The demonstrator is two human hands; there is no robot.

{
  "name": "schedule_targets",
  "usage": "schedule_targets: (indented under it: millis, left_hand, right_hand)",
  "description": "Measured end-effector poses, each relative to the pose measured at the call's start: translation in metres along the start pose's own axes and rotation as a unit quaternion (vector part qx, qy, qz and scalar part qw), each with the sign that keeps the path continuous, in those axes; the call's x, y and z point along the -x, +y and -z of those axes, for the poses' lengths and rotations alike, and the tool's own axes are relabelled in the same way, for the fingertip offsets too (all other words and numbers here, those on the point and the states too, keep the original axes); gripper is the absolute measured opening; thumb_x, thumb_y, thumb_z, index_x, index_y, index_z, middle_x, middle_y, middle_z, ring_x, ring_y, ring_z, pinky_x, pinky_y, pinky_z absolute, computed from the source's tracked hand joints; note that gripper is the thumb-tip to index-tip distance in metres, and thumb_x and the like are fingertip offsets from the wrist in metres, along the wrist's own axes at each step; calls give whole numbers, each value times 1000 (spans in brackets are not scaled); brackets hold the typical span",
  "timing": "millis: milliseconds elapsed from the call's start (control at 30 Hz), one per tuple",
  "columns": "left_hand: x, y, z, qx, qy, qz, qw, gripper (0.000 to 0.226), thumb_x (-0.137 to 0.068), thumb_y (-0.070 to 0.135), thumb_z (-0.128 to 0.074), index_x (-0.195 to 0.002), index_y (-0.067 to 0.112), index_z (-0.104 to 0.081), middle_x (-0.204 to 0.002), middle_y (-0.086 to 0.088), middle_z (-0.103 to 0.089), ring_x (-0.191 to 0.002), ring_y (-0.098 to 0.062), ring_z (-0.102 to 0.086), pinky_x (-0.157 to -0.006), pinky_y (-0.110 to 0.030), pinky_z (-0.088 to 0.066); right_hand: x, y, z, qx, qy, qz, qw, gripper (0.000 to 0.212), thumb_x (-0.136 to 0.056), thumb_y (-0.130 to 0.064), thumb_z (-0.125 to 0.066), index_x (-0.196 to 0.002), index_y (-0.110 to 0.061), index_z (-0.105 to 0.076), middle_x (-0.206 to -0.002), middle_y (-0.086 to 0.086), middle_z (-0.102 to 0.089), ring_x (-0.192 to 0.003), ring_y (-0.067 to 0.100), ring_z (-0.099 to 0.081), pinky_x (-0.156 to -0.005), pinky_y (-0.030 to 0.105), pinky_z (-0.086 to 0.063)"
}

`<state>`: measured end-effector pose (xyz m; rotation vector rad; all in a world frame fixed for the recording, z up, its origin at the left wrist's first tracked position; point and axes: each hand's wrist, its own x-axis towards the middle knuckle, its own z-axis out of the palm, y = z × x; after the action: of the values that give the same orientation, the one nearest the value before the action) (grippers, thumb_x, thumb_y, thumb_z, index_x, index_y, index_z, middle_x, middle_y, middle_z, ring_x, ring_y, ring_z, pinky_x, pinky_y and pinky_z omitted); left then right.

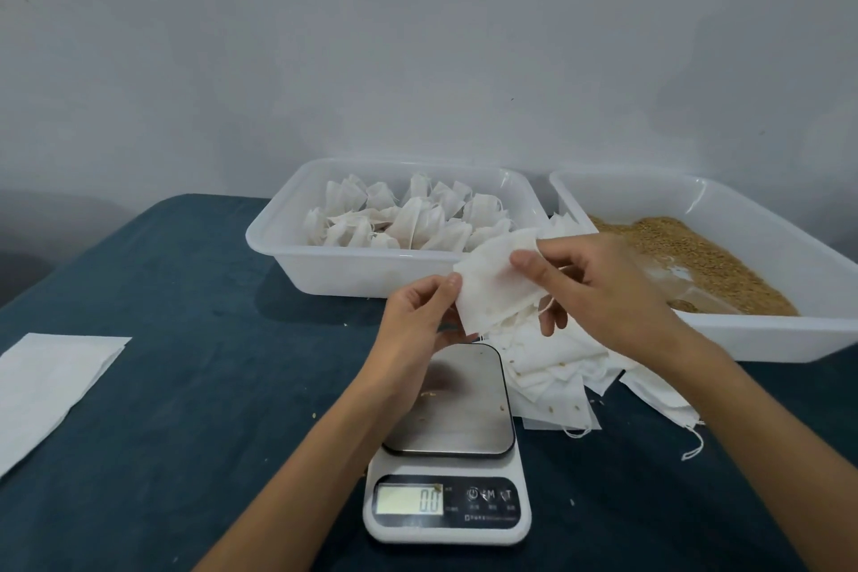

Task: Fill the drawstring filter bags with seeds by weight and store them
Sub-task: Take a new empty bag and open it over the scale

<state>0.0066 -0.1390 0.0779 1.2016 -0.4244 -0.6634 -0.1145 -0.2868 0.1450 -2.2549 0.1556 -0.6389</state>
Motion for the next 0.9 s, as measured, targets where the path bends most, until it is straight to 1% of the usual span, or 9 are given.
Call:
schedule_targets:
  millis: [67,133,200,267,333,500,633,733,900]
  left_hand:
    - [-1,-1,-1,-41,36,-13,998,27,-107,20,-56,-106,-2,-72,-91,-9,-74,-80,-23,-69,-72,-30,-59]
    - [0,-3,0,-172,87,-116,974,12,-102,14,-61,-111,12,-68,-106,1,-71,-94,-18,-67,-87,-29,-56]
    - [7,-6,-1,-273,41,-227,934,43,-88,18,-66,-129,26,-58,-129,13,-62,-120,-3,-58,-99,-13,-44]
    - [13,-11,-8,-304,-55,-234,922,78,-79,29,-68,-149,42,-37,-152,20,-45,-142,4,-39,-104,-2,-32]
    - [13,-20,-17,-333,-111,-224,909,95,-81,32,-77,-150,57,-17,-163,21,-31,-147,11,-26,-110,-2,-26]
    - [5,-22,-25,-299,-51,-229,925,56,-91,13,-70,-134,40,-46,-120,1,-67,-102,-3,-58,-86,-19,-47]
    - [7,-22,-27,-272,-82,-208,936,39,-91,20,-65,-128,29,-57,-117,11,-70,-111,-11,-64,-95,-36,-54]
    - [8,-25,-27,-233,-91,-170,953,34,-89,20,-72,-120,27,-61,-110,7,-72,-108,-12,-69,-95,-40,-57]
    - [8,-28,-11,-193,-81,-115,971,28,-85,5,-74,-107,19,-66,-94,4,-73,-88,-4,-68,-75,-18,-53]
  right_hand:
    - [-2,-3,4,28,-23,-8,999,44,-98,-44,-57,-68,-13,-59,-50,11,-55,-43,17,-66,-45,24,-44]
    - [-7,-4,6,50,-30,-24,998,48,-99,-46,-55,-64,-14,-50,-50,15,-50,-42,18,-66,-42,27,-42]
    - [-11,-6,6,98,-55,-44,993,50,-101,-48,-51,-68,-11,-52,-50,13,-52,-39,14,-64,-40,18,-38]
    - [-14,-10,2,133,-100,-60,984,49,-102,-53,-44,-77,-14,-62,-46,2,-56,-37,11,-62,-41,15,-37]
    - [-14,-14,-4,121,-140,-77,980,57,-101,-59,-40,-75,-10,-57,-41,-3,-51,-37,14,-62,-42,17,-37]
    - [-13,-26,-4,118,-163,-92,975,84,-83,-82,-29,-70,0,-45,-52,12,-57,-38,17,-63,-51,32,-42]
    - [-14,-31,4,154,-164,-78,971,95,-77,-88,-22,-81,-4,-67,-73,-10,-71,-43,17,-67,-49,25,-43]
    - [-14,-33,4,109,-178,-78,975,92,-76,-88,-26,-85,-11,-75,-87,-9,-74,-44,22,-67,-45,12,-41]
    - [-27,-12,51,26,-29,-81,996,73,-87,-81,-38,-85,-18,-76,-80,0,-78,-44,27,-65,-41,21,-43]
